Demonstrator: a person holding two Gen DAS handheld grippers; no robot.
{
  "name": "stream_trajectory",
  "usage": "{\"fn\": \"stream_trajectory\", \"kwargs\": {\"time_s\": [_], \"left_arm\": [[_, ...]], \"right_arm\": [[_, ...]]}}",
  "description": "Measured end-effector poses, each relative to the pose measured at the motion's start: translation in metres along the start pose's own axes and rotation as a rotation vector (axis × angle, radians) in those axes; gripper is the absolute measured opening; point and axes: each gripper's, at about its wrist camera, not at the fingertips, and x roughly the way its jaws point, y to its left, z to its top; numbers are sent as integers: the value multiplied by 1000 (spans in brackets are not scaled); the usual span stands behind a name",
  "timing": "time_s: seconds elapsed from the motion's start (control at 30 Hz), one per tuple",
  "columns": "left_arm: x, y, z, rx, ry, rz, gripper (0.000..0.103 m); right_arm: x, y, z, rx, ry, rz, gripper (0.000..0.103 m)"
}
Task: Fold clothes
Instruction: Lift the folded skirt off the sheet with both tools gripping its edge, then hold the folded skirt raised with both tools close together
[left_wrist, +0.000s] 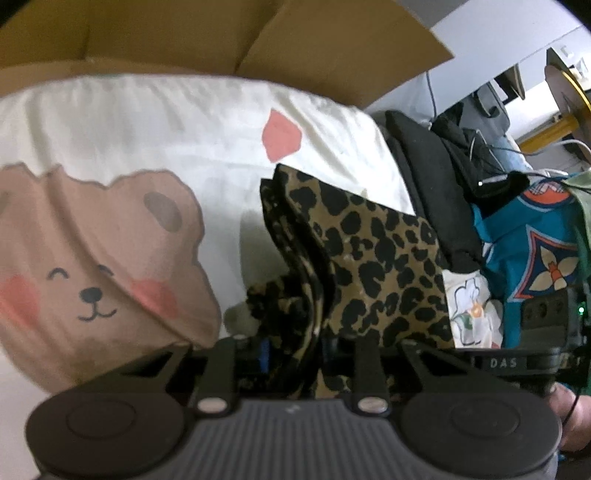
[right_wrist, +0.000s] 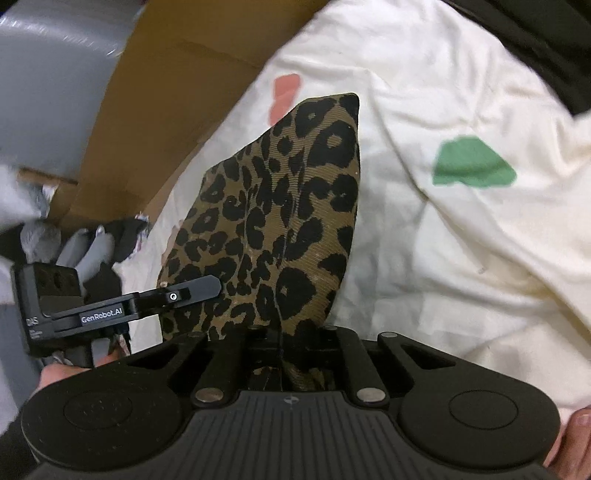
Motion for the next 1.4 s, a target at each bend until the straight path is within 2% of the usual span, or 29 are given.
{"fn": "stream_trajectory", "kwargs": {"time_s": [0.27,0.43,0.73,1.0,1.2,1.4], "left_arm": [[-73,-38,6,-18,-125,71,25],[-121,-67,13,-27,-203,94,25],[-195,-128,31,17,-295,139,25],[-256,-179,49,39,-386,142,25],[-296,-228,62,54,-445,115,25],[-321,-277,57,78,-480,101,25]], "right_arm": [[-38,74,8,-243,-59,-29,6],[-74,114,20,-297,-107,-10,6],[-140,182,40,-385,-173,-4,6],[-211,238,57,-466,-240,0,6],[-276,277,60,-523,-292,-18,6],[-337,304,56,-566,-341,-43,6]]}}
